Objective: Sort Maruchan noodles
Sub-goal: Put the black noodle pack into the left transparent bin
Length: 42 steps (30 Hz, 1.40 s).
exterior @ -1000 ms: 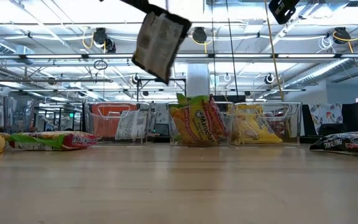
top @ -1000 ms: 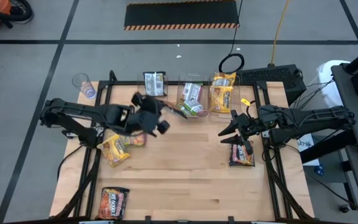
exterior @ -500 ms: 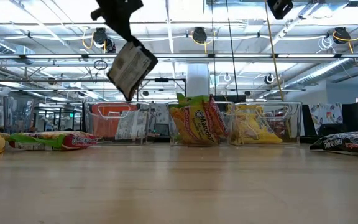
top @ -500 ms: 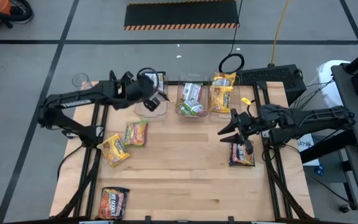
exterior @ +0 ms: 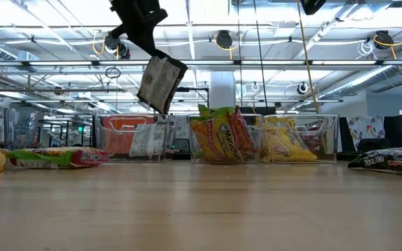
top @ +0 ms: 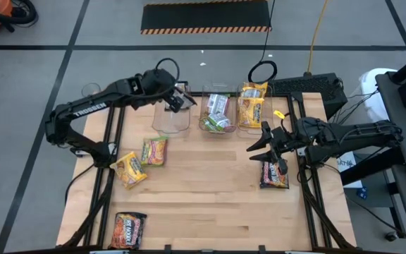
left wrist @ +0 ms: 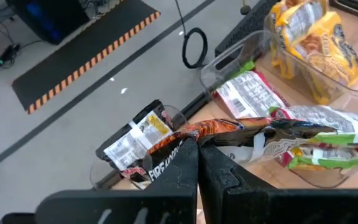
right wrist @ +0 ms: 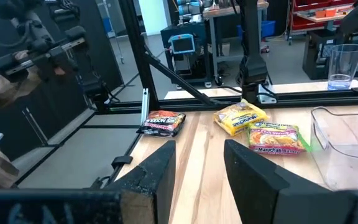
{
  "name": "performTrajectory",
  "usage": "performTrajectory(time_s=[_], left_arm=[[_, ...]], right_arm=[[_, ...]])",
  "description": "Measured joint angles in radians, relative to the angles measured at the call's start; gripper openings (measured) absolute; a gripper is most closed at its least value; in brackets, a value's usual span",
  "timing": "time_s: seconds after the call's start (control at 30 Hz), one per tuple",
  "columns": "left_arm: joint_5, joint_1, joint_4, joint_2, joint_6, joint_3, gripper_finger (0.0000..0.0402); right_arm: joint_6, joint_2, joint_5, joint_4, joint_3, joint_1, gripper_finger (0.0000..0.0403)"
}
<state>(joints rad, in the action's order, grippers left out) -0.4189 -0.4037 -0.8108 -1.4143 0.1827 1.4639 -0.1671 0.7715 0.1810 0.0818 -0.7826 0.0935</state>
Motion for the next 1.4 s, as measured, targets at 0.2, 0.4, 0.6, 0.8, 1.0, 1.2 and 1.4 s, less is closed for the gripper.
performTrajectory(time_s=[0.2,0.4,0.6,0.8,1.0,1.2,1.4], left_arm=[[0.027,-0.036,-0.001,-0.004,0.029,0.000,0.0000],[0.086,-0.052,0.001,-0.040,0.033,0.000,0.0000],[0.106,-0.079,0.025,-0.093,0.046,-0.001,0.0000],[0.123,-0.096,0.016,-0.117,0.093,-0.001,0.0000],[0.135,-0.102,-0.020,-0.132,0.116,-0.001,0.0000],[0.134,-0.102,-0.036,-0.131,0.163,-0.001,0.0000],[0.152,-0.102,-0.050,-0.131,0.184,-0.013,0.0000]], right_arm=[[0.000,0.000,-0.001,0.000,0.000,0.000,0.0130],[0.000,0.000,-0.001,0.000,0.000,0.000,0.0130],[0.000,0.000,-0.001,0.000,0.000,0.000,0.0130],[0.000,0.000,-0.001,-0.002,0.000,0.000,0.0130],[0.001,0.000,-0.001,-0.002,0.000,0.000,0.0130],[0.001,0.000,-0.001,-0.002,0.000,0.000,0.0130],[0.001,0.000,-0.001,-0.003,0.000,0.000,0.0130]])
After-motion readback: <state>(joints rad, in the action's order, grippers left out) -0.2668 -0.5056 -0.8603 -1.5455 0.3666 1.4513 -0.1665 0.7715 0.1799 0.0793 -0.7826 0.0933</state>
